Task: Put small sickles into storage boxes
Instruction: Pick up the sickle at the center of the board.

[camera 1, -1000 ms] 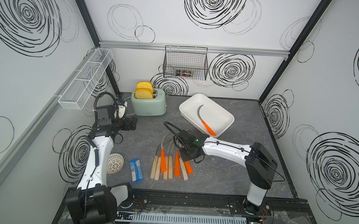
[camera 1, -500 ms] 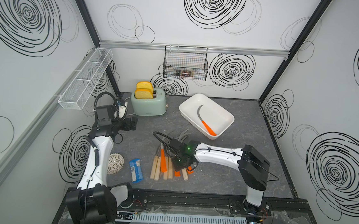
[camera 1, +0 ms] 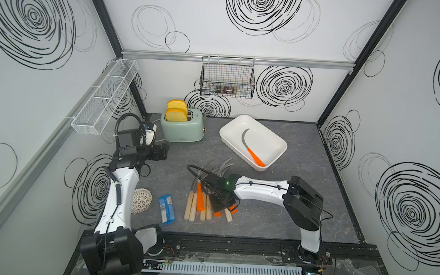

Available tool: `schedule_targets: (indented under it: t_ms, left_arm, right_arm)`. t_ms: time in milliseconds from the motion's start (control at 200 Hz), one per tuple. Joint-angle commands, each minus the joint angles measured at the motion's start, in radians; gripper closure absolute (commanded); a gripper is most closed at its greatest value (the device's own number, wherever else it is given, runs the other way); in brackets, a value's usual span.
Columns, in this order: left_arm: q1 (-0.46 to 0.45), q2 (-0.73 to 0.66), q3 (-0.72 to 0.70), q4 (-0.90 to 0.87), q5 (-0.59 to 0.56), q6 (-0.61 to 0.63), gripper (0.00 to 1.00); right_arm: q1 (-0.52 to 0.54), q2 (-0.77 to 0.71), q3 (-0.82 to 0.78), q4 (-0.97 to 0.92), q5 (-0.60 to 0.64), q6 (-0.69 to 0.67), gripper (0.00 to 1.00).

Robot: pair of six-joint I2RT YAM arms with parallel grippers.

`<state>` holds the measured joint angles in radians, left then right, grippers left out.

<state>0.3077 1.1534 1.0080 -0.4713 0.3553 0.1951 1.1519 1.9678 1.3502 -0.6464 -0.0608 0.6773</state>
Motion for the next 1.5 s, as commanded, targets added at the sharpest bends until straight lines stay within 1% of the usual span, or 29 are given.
schedule_targets:
  t_ms: [0,505,650,821,1001,1121,1186,1306,1381,1496]
  left_arm:
    - [-0.005,-0.013,0.003,0.028,0.032,0.0,0.04]
    - [-0.022,-0.012,-0.003,0.035,0.034,-0.006,0.04]
    - [-0.032,-0.007,-0.005,0.039,0.034,-0.009,0.04]
    - [-0.042,-0.007,-0.005,0.044,0.033,-0.016,0.04]
    - [-0.053,-0.007,-0.002,0.048,0.027,-0.016,0.04]
    - [-0.057,-0.006,-0.002,0.051,0.024,-0.017,0.04]
    - [-0.059,-0.004,-0.002,0.053,0.021,-0.02,0.04]
    - [-0.064,-0.004,0.001,0.052,0.019,-0.021,0.04]
    - [-0.066,-0.004,0.003,0.053,0.014,-0.02,0.04]
    - [-0.07,-0.005,0.005,0.052,0.01,-0.023,0.04]
  right_arm:
    - [0.003,0.025,0.027,-0.046,0.019,0.02,0.54]
    - [0.005,0.086,0.034,-0.062,0.068,0.051,0.55]
    - [0.006,0.107,0.026,-0.055,0.08,0.07,0.58]
    - [0.006,0.135,0.018,-0.044,0.081,0.086,0.65]
    - [0.006,0.13,-0.009,-0.022,0.082,0.094,0.69]
    - [0.006,0.123,-0.023,-0.016,0.09,0.095,0.77]
    - [0.006,0.12,-0.03,-0.007,0.093,0.093,0.84]
    - [0.006,0.107,-0.039,0.006,0.096,0.086,0.9]
    - [0.008,0.094,-0.042,0.014,0.101,0.078,0.99]
    - [0.009,0.078,-0.042,0.013,0.108,0.069,1.0]
